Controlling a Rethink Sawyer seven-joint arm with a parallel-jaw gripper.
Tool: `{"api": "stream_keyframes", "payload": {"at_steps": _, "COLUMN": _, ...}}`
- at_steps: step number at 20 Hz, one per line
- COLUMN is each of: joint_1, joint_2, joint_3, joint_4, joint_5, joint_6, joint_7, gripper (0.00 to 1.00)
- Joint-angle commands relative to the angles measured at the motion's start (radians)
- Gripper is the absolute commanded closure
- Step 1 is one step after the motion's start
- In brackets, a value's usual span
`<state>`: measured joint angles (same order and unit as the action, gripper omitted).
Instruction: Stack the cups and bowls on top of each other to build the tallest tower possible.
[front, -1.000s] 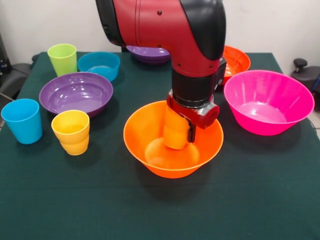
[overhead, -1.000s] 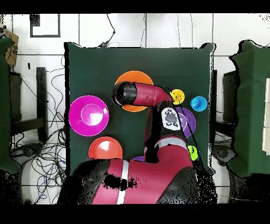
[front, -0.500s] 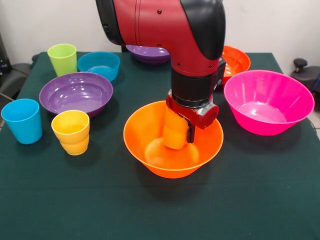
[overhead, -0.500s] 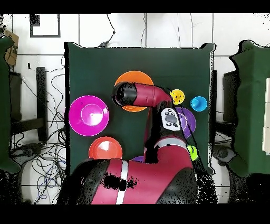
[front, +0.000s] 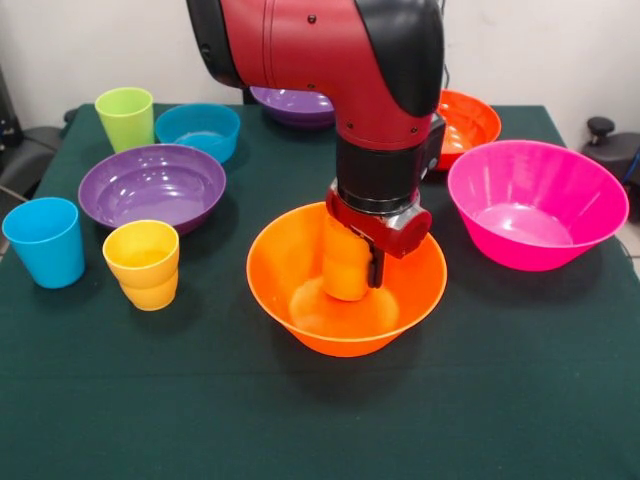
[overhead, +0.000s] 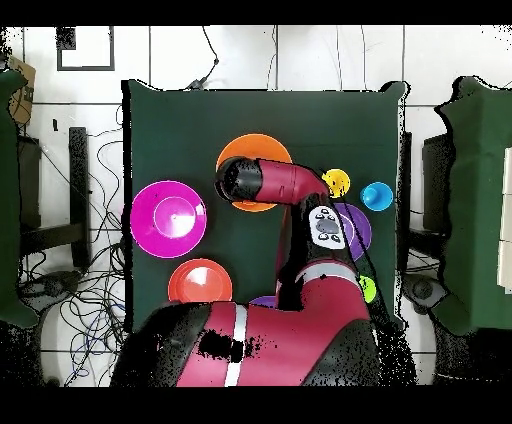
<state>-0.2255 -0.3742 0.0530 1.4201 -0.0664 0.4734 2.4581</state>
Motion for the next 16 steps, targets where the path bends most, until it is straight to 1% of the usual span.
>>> {"api": "stream_keyframes", "payload": {"at_steps": 1, "joint_1": -0.034, "joint_2": 0.029, "joint_3": 0.016, "joint_4": 0.061, "joint_5": -0.050, "joint_6": -0.091, "joint_7": 0.019, "gripper": 1.00}}
{"api": "stream_keyframes", "payload": {"at_steps": 6, "joint_1": -0.065, "joint_2": 0.026, "joint_3": 0.019, "joint_4": 0.074, "joint_5": -0.060, "joint_6": -0.110, "joint_7": -0.001, "gripper": 1.00}}
{"api": "stream_keyframes", "payload": {"at_steps": 10, "joint_1": -0.087, "joint_2": 0.039, "joint_3": 0.027, "joint_4": 0.086, "joint_5": -0.063, "joint_6": -0.124, "joint_7": -0.009, "gripper": 1.00}}
{"api": "stream_keyframes", "payload": {"at_steps": 12, "joint_1": -0.104, "joint_2": 0.054, "joint_3": 0.031, "joint_4": 0.091, "joint_5": -0.070, "joint_6": -0.141, "joint_7": -0.015, "gripper": 1.00}}
{"api": "stream_keyframes", "payload": {"at_steps": 16, "joint_1": -0.123, "joint_2": 0.089, "joint_3": 0.034, "joint_4": 0.066, "joint_5": -0.073, "joint_6": -0.156, "joint_7": -0.024, "gripper": 1.00}}
